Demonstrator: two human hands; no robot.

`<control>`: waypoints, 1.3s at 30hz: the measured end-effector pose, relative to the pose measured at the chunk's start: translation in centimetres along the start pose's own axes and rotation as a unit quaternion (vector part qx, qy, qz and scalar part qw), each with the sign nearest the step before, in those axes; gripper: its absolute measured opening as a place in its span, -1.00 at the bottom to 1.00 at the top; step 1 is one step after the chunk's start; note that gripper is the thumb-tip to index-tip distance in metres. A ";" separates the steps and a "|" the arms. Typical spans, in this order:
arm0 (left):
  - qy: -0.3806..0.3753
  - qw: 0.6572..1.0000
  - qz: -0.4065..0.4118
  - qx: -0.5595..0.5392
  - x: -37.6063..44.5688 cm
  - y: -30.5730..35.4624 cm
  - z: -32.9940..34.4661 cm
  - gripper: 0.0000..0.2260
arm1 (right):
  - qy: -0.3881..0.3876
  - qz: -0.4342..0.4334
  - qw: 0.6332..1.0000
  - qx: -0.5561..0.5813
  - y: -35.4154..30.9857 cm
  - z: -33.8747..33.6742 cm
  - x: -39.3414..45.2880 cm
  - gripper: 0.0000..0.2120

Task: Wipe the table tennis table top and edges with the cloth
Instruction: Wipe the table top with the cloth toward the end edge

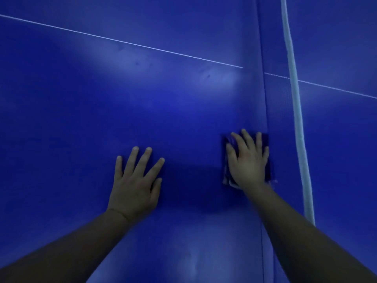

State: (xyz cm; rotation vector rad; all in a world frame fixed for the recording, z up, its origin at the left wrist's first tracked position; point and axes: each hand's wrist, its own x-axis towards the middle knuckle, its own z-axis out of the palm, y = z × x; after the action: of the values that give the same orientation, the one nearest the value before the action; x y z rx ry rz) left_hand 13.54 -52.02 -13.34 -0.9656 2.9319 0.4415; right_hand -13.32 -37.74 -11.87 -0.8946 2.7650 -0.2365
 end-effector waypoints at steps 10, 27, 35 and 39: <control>0.012 1.000 0.014 0.004 -4.8 1.7 1.4 -0.53 | -0.019 -0.164 0.986 -0.029 -3.9 3.4 -13.8 -0.54; -0.012 1.000 0.015 0.020 -7.2 1.7 1.4 -0.51 | -0.052 -0.184 0.981 -0.038 -1.9 4.0 -22.4 -0.53; -0.023 0.999 0.028 0.021 -11.4 1.2 1.9 -0.50 | -0.034 -0.011 0.999 -0.006 0.1 2.4 -17.1 -0.45; -0.030 0.998 0.034 0.036 -12.9 1.3 2.1 -0.50 | -0.014 0.005 1.000 -0.002 -3.2 3.6 -17.0 -0.49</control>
State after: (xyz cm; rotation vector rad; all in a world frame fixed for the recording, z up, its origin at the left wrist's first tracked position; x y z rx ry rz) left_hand 23.08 -42.91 -13.61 -0.8316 2.9127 0.3573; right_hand 2.83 -30.54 -11.82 -0.8778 2.7454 -0.2142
